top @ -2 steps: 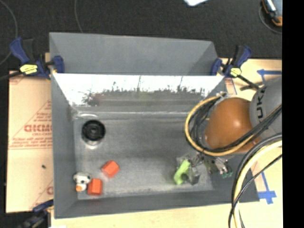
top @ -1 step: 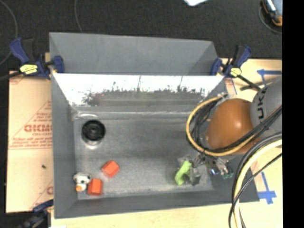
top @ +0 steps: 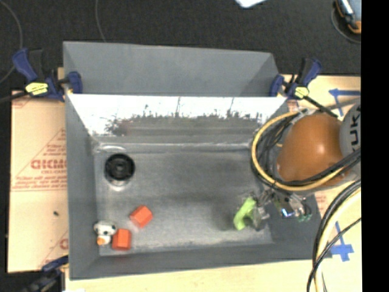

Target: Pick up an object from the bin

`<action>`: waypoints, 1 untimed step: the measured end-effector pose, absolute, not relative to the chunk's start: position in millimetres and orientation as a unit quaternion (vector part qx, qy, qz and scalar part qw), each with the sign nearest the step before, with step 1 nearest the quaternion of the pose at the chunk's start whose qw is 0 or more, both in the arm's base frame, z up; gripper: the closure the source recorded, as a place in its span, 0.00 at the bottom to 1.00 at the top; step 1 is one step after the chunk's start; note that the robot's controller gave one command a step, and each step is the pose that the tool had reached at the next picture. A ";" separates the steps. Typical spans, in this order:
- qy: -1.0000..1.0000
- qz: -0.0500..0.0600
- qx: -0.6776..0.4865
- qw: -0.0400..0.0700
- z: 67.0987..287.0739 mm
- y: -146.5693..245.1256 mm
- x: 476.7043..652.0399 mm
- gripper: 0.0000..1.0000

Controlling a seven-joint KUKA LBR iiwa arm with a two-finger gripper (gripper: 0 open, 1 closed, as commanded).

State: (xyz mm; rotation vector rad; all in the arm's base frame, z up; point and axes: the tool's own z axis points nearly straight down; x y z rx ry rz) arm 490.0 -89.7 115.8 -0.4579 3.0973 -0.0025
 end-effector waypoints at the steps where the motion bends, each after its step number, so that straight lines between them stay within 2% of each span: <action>1: 0.989 0.000 -0.147 0.005 103.7 -69.9 492.8 1.00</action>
Offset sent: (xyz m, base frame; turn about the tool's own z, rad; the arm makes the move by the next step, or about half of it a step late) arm 0.0123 0.0142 0.1387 -0.0238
